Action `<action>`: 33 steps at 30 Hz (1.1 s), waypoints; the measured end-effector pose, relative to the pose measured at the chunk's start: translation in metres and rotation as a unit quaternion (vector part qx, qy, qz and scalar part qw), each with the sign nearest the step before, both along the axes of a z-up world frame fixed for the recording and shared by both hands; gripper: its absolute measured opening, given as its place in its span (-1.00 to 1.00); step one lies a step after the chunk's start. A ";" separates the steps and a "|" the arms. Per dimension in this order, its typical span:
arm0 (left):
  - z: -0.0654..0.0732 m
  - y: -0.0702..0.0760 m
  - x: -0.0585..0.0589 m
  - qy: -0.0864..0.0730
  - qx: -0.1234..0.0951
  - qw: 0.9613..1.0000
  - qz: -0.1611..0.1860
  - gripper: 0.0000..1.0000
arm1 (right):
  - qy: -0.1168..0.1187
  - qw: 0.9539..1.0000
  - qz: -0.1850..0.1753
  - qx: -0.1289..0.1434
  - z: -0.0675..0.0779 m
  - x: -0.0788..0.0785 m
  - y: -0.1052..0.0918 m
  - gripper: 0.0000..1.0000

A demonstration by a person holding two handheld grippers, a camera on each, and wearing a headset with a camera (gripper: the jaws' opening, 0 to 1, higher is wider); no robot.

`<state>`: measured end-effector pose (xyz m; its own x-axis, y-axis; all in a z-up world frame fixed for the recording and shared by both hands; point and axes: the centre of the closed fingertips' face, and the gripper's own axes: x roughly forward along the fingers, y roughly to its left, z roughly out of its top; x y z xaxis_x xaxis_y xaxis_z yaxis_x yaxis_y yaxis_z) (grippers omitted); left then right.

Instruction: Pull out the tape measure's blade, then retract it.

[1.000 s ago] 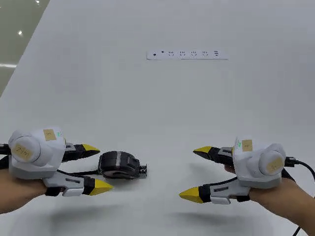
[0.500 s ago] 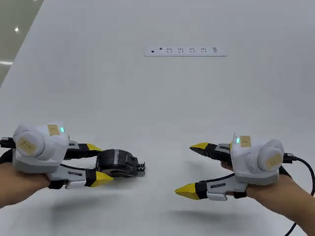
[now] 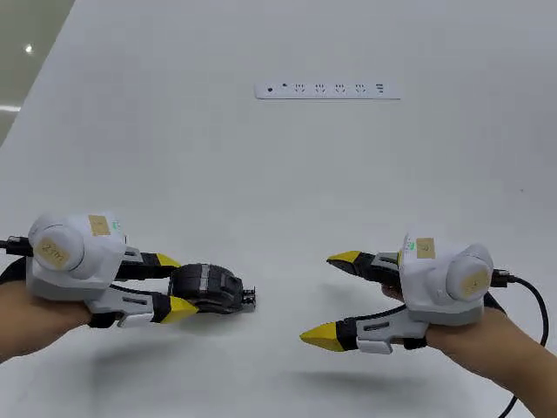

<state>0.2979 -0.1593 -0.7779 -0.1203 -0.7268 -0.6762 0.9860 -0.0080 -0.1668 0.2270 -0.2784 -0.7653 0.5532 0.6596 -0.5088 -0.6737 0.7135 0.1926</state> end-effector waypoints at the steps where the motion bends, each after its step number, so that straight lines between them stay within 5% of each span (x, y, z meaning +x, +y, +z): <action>1: 0.000 0.000 0.000 -0.001 0.001 1.000 -0.003 -0.36 | 0.000 1.000 0.001 0.000 0.000 0.000 0.001 0.38; 7: -0.003 -0.001 -0.001 -0.018 0.017 0.999 -0.027 -0.37 | -0.005 1.000 0.021 -0.005 -0.004 0.003 0.011 0.34; 9: -0.004 0.000 0.000 -0.042 0.025 0.997 -0.052 -0.39 | -0.006 1.000 0.027 -0.004 -0.005 0.005 0.013 0.31; 17: -0.007 -0.001 -0.001 -0.063 0.049 0.994 -0.080 -0.42 | -0.029 0.998 0.059 -0.023 -0.012 0.013 0.027 0.17; 33: -0.008 0.001 -0.001 -0.079 0.067 0.990 -0.099 -0.45 | -0.048 0.992 0.104 -0.048 -0.025 0.026 0.047 -0.01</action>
<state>0.2973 -0.1587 -0.7859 -0.1356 -0.6027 -0.7863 0.9813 -0.1911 -0.0228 0.2531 -0.2311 -0.7902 0.4585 0.7157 -0.5268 -0.8205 0.5687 0.0585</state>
